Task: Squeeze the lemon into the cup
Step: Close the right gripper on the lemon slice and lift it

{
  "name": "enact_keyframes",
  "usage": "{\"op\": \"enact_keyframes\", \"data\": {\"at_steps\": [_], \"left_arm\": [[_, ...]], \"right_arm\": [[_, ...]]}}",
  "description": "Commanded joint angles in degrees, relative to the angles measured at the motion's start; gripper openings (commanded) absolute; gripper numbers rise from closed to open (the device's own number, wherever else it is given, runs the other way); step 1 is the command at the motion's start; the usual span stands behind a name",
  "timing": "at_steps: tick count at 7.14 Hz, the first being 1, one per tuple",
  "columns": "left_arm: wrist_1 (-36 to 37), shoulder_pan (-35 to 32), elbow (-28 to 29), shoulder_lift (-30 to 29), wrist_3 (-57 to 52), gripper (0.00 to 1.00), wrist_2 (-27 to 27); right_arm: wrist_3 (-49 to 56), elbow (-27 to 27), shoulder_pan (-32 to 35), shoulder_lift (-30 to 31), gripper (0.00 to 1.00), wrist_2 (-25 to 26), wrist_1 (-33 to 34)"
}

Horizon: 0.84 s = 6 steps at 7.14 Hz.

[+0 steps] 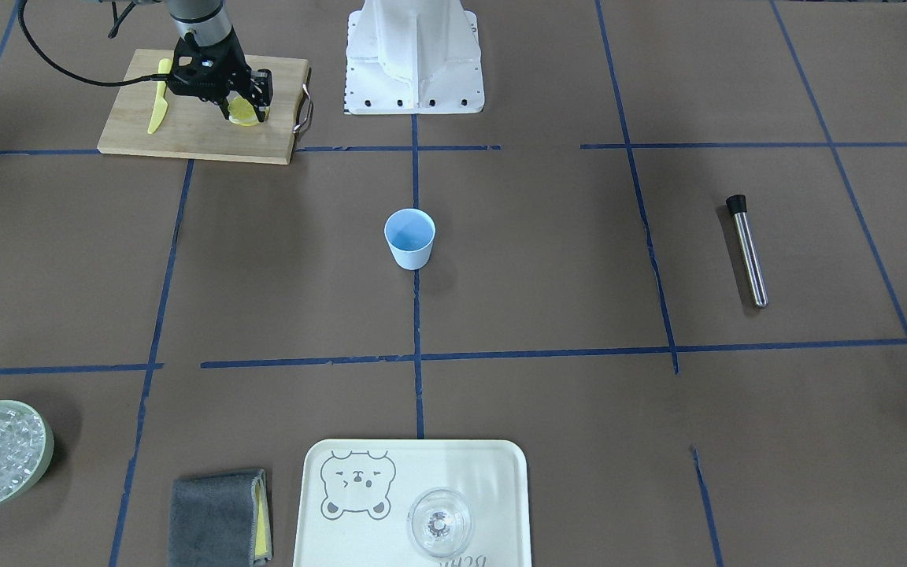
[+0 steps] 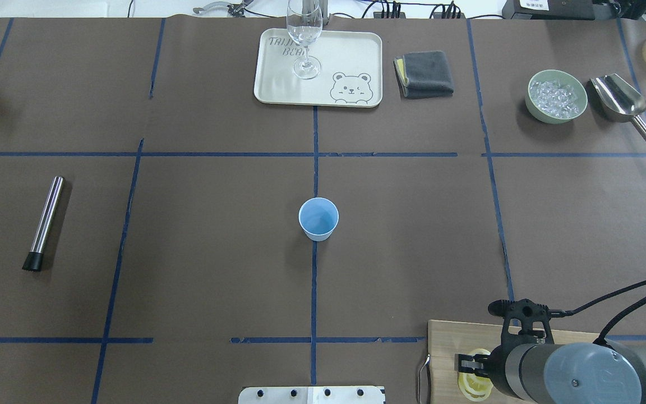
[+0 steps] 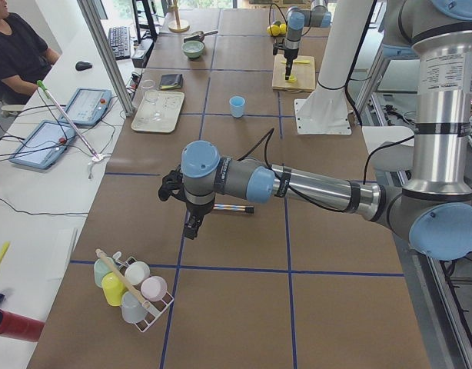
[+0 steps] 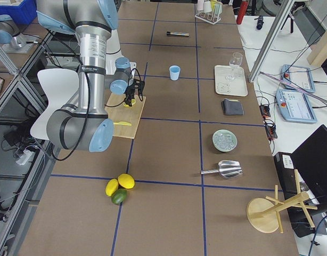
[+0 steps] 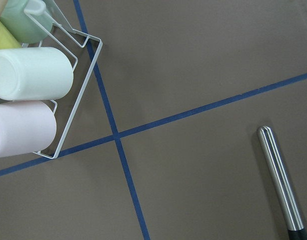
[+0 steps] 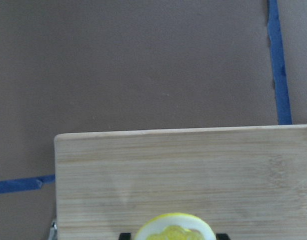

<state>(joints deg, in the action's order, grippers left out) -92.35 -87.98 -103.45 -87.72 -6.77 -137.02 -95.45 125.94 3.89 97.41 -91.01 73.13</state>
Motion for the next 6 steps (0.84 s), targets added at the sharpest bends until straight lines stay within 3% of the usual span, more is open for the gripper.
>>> {"op": "enact_keyframes", "data": {"at_steps": [1, 6], "left_arm": [[0.1, -0.1, -0.1, 0.0, 0.0, 1.00, -1.1], [0.2, -0.1, -0.4, 0.4, 0.0, 1.00, -1.1]], "right_arm": [[0.0, 1.1, 0.6, 0.3, 0.63, -0.1, 0.1], [0.0, 3.9, 4.4, -1.5, 0.63, -1.2, 0.1]]}}
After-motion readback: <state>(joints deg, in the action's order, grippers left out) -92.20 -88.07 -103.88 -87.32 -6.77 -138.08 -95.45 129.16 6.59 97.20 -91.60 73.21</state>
